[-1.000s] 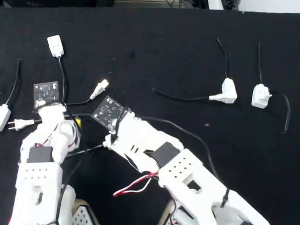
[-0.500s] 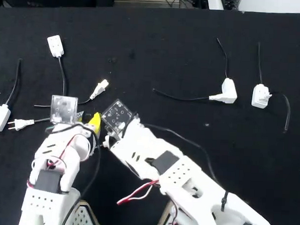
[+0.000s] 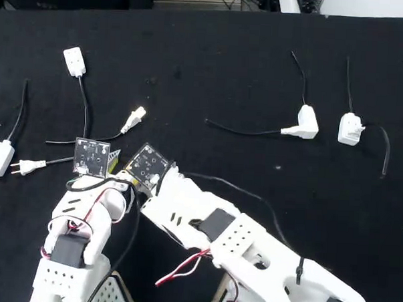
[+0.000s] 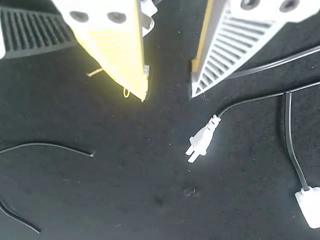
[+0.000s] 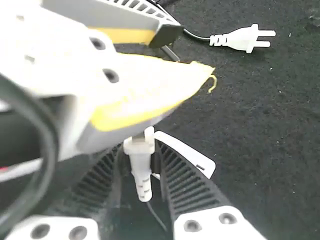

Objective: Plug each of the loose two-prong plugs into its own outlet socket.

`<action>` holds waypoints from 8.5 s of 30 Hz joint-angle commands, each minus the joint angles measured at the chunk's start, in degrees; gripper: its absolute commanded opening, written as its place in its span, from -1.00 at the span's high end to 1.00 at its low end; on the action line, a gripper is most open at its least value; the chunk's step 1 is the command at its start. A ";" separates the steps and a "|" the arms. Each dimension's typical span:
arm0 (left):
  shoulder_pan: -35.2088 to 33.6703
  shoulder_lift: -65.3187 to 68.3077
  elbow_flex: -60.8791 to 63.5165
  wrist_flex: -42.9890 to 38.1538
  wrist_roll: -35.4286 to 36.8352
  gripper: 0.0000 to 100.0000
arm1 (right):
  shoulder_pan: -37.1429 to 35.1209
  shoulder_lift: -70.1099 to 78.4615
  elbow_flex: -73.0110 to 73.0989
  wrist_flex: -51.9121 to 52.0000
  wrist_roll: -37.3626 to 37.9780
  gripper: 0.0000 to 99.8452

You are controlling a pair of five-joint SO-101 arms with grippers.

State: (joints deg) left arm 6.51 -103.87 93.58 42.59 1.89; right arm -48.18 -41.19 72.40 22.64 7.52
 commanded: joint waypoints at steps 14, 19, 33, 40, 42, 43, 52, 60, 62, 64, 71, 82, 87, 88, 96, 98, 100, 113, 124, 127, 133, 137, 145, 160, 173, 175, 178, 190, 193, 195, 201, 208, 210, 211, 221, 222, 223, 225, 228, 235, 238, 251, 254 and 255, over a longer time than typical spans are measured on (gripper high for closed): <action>-1.10 -0.35 2.24 -0.88 -7.21 0.71 | 0.70 -23.25 3.56 7.12 0.00 0.98; -1.10 -0.35 2.24 -0.88 -7.21 0.71 | 2.29 -26.07 5.23 7.21 0.00 0.98; -0.75 -0.35 3.03 -0.79 -7.21 0.71 | 5.01 -26.15 4.79 7.47 0.00 0.98; -1.01 -0.35 3.30 -0.88 -7.21 0.71 | 4.92 -26.15 4.79 7.56 0.00 0.98; -1.10 -0.35 3.21 -0.97 -7.21 0.71 | 4.92 -26.15 4.79 7.56 0.00 0.98; -1.19 -0.35 3.12 -0.97 -7.21 0.71 | 5.10 -26.15 4.79 7.65 0.00 0.98; -8.57 0.09 -3.12 7.03 -7.03 0.71 | 9.85 -18.95 -3.12 16.44 -0.53 0.98; -8.75 4.92 -4.44 8.18 -9.67 0.71 | 10.02 4.18 -27.74 37.54 -0.53 0.98; -8.66 8.79 -5.32 6.68 -9.76 0.71 | 10.11 9.36 -33.98 42.64 -0.53 0.98; -8.75 12.92 -6.20 4.92 -9.58 0.71 | 10.11 13.76 -39.43 47.30 -0.62 0.98; -8.92 19.25 -7.25 1.58 -9.58 0.71 | 10.11 27.56 -53.76 54.07 -6.59 0.98; -9.19 19.25 -7.25 1.93 -9.58 0.71 | 10.20 49.27 -75.56 68.48 -13.80 0.98; -14.20 19.25 -8.04 2.02 -7.38 0.71 | 12.13 55.60 -81.98 73.05 -13.89 0.98; -15.52 19.25 -8.31 2.02 -5.45 0.71 | 12.75 56.13 -82.15 73.05 -13.89 0.98; -19.30 19.25 -8.48 1.58 0.53 0.71 | 13.54 59.38 -82.42 71.30 -13.80 0.98; -19.30 19.25 -8.48 1.67 0.53 0.71 | 13.54 60.26 -82.33 70.68 -13.89 0.98; -19.30 19.25 -8.57 1.67 0.53 0.71 | 13.54 61.23 -82.42 70.33 -13.89 0.98; -19.30 19.25 -9.27 2.02 0.53 0.71 | 13.54 62.20 -86.37 71.03 -13.89 0.98; -19.30 19.25 -9.36 2.02 0.53 0.71 | 10.81 62.20 -85.32 72.35 -13.89 0.98; -19.47 19.25 -9.36 2.02 0.53 0.71 | 10.99 62.20 -85.14 71.65 -13.89 0.98; -19.56 19.25 -9.36 2.02 0.53 0.71 | 10.81 62.29 -85.05 71.56 -13.89 0.98; -19.65 19.25 -9.36 2.02 0.53 0.71 | 10.90 62.20 -82.86 71.21 -13.89 0.98; -19.74 19.25 -9.36 2.02 0.53 0.71 | 11.34 62.11 -80.92 68.31 -13.80 0.98; -19.74 19.25 -9.54 2.02 0.53 0.71 | 11.25 62.20 -80.84 70.59 -13.89 0.98; -19.82 19.25 -9.54 2.02 0.53 0.71 | 11.25 62.29 -81.10 69.63 -13.89 0.98; -19.82 19.25 -9.54 2.02 0.53 0.71 | 11.25 62.29 -81.19 69.63 -13.89 0.98; -19.82 19.25 -9.63 2.02 0.53 0.71 | 11.25 62.29 -81.19 69.63 -13.89 0.98; -19.82 19.25 -9.71 2.02 0.53 0.71 | 11.43 62.29 -81.54 70.15 -13.45 0.98; -19.82 19.25 -9.71 2.02 0.53 0.71 | 11.43 62.29 -81.54 70.15 -13.45 0.98; -19.82 19.25 -9.71 2.02 0.53 0.71 | 11.43 62.29 -81.71 70.68 -13.45 0.98; -19.82 19.25 -9.71 2.11 0.53 0.71 | 11.43 66.33 -91.03 77.63 -13.80 0.98; -19.82 19.25 -9.71 2.11 0.53 0.71 | 11.34 70.90 -95.08 78.15 -13.89 0.98; -19.82 19.25 -9.71 2.11 0.53 0.71 | 11.34 70.90 -95.25 78.15 -13.89 0.98; -19.82 19.25 -9.71 2.11 0.53 0.71 | 11.34 70.90 -95.25 78.15 -13.89 0.98; -19.82 19.25 -9.80 2.11 0.53 0.71 | 11.34 71.34 -94.11 77.45 -16.00 0.98; -19.82 19.25 -9.80 2.11 0.53 0.71 | 11.34 71.34 -94.11 77.36 -15.91 0.98; -19.82 19.25 -9.80 2.11 0.53 0.71 | 11.34 71.34 -94.11 77.36 -15.82 0.98; -19.91 19.25 -9.80 2.11 0.53 0.71 | 11.34 72.13 -94.73 77.36 -15.65 0.98; -19.91 19.25 -9.80 2.11 0.53 0.71 | 11.43 74.77 -96.57 77.71 -13.80 0.98; -19.91 15.91 -11.03 6.86 0.53 0.71 | 11.08 76.88 -98.59 77.45 -13.54 0.98; -19.91 9.49 -9.71 9.41 0.53 0.71 | 11.08 76.62 -97.54 76.40 -13.63 0.98; -19.91 1.41 -6.99 11.25 0.53 0.71 | 8.00 61.23 -73.63 57.49 -13.36 0.80; -19.91 1.41 -6.99 11.25 0.53 0.71 | 7.74 60.97 -73.27 57.58 -11.96 0.58; -19.91 1.41 -6.99 11.25 0.53 0.71 | 7.65 60.79 -73.63 57.93 -11.43 0.59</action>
State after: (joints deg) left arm -12.92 -102.55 87.43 54.81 1.71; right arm -39.12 22.99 -0.84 81.36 -6.29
